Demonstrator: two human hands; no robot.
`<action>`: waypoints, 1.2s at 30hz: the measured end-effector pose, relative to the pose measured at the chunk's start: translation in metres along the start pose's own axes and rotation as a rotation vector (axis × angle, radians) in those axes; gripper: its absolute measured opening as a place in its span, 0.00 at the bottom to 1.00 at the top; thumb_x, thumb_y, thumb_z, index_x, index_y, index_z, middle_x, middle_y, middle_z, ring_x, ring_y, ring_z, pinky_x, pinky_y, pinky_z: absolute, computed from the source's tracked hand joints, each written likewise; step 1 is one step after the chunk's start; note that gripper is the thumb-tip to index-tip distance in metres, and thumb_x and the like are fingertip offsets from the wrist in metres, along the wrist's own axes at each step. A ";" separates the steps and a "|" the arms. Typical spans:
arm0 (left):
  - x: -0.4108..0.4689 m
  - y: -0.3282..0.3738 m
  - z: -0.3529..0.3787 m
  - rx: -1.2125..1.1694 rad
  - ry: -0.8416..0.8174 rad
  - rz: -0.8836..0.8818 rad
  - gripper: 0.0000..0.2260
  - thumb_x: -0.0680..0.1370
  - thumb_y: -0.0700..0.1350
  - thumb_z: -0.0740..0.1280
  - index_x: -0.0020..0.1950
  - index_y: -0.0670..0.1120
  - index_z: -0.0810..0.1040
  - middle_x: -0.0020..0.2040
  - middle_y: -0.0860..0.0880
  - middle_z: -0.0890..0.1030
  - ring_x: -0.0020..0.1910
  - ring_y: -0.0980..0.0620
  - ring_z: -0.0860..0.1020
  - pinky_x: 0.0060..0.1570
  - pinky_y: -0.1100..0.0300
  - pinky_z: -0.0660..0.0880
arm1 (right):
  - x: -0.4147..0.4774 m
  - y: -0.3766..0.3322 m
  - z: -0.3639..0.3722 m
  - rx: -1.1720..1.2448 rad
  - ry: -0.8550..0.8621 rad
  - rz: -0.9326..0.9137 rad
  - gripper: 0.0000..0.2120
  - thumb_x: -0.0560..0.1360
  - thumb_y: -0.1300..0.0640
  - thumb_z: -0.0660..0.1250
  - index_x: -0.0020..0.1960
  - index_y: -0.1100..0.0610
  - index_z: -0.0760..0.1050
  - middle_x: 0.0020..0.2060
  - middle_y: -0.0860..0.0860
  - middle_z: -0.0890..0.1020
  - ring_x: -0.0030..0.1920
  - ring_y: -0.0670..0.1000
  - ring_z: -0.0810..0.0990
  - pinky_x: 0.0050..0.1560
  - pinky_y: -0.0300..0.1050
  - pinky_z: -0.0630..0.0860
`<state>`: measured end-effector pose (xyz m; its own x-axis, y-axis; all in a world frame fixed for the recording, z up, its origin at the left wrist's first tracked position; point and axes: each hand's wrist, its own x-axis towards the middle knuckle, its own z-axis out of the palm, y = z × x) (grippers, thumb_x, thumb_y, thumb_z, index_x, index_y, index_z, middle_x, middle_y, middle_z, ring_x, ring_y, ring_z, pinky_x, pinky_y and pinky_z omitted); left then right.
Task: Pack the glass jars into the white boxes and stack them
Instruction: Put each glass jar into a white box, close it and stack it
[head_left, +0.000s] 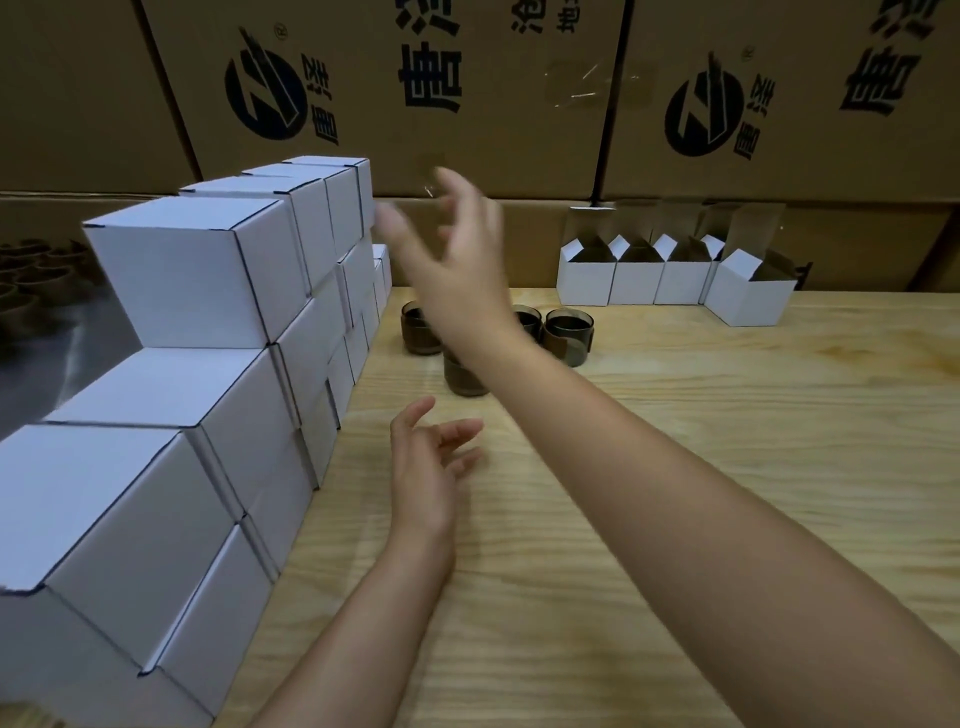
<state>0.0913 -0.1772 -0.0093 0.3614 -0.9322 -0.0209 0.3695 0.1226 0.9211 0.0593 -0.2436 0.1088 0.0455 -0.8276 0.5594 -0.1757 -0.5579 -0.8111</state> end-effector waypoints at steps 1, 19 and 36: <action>0.002 -0.002 0.001 0.019 0.006 0.013 0.13 0.82 0.38 0.51 0.61 0.48 0.71 0.49 0.41 0.82 0.50 0.47 0.80 0.44 0.58 0.77 | 0.007 0.017 -0.018 -0.045 0.092 0.002 0.28 0.77 0.47 0.65 0.72 0.56 0.63 0.66 0.53 0.65 0.66 0.52 0.67 0.67 0.55 0.68; 0.011 -0.013 -0.002 0.078 -0.011 0.039 0.16 0.80 0.35 0.54 0.50 0.48 0.80 0.40 0.38 0.83 0.44 0.43 0.83 0.46 0.51 0.74 | 0.164 0.228 -0.151 -0.875 -0.342 0.475 0.19 0.82 0.55 0.49 0.58 0.64 0.75 0.78 0.54 0.50 0.76 0.55 0.53 0.73 0.51 0.55; 0.007 -0.011 -0.005 0.151 -0.114 0.053 0.12 0.81 0.35 0.56 0.57 0.47 0.75 0.42 0.41 0.84 0.45 0.47 0.82 0.48 0.56 0.76 | 0.126 0.162 -0.157 -0.969 0.122 0.030 0.10 0.77 0.59 0.60 0.49 0.65 0.74 0.53 0.58 0.74 0.50 0.57 0.73 0.50 0.52 0.71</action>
<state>0.0942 -0.1831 -0.0218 0.2748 -0.9593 0.0653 0.2169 0.1281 0.9678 -0.1177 -0.4281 0.0749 -0.0646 -0.7985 0.5985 -0.9100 -0.1989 -0.3637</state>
